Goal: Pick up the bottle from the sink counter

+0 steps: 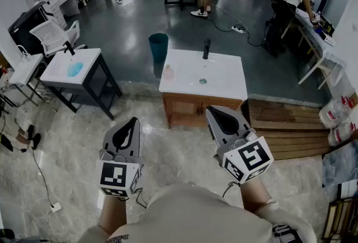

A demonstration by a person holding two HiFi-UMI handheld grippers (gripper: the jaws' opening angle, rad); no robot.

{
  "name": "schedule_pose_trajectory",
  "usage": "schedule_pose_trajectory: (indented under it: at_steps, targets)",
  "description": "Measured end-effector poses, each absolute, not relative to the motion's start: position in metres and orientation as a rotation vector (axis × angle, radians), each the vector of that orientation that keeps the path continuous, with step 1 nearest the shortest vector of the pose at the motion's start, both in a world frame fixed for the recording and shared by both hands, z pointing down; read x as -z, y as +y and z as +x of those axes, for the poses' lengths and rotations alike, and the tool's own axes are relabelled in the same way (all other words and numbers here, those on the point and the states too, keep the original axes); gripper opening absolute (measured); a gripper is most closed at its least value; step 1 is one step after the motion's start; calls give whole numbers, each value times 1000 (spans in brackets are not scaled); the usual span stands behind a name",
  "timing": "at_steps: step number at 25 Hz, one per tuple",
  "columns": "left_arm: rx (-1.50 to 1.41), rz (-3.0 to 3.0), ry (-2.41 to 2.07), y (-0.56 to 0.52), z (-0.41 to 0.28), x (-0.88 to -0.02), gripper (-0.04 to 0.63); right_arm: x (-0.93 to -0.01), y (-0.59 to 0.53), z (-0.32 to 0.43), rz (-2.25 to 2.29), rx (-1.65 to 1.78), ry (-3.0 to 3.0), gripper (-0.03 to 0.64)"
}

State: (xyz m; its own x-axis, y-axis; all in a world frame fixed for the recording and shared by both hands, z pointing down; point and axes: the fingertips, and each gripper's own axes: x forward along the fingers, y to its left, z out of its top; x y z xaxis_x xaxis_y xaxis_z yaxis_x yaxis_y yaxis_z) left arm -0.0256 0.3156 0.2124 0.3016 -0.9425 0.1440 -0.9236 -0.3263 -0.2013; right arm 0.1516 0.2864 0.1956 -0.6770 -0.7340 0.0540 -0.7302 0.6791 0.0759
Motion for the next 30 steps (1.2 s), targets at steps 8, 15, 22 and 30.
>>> schedule_pose_trajectory:
  at_steps: [8,15,22,30]
  targets:
    - [369,-2486,1789,307,-8,-220,6,-196,281,173,1233,-54,-2898,-3]
    - [401,-2498,1798,300,21,-233,6,-214,276,202,1213,-85,-2861,-5]
    - [427,-2488,1827,302,44,-246,6,-234,274,224,1186,-132,-2869,-4]
    - [438,-2462,1877,298,43,-250,6,-244,262,220,1138,-151,-2881,-5]
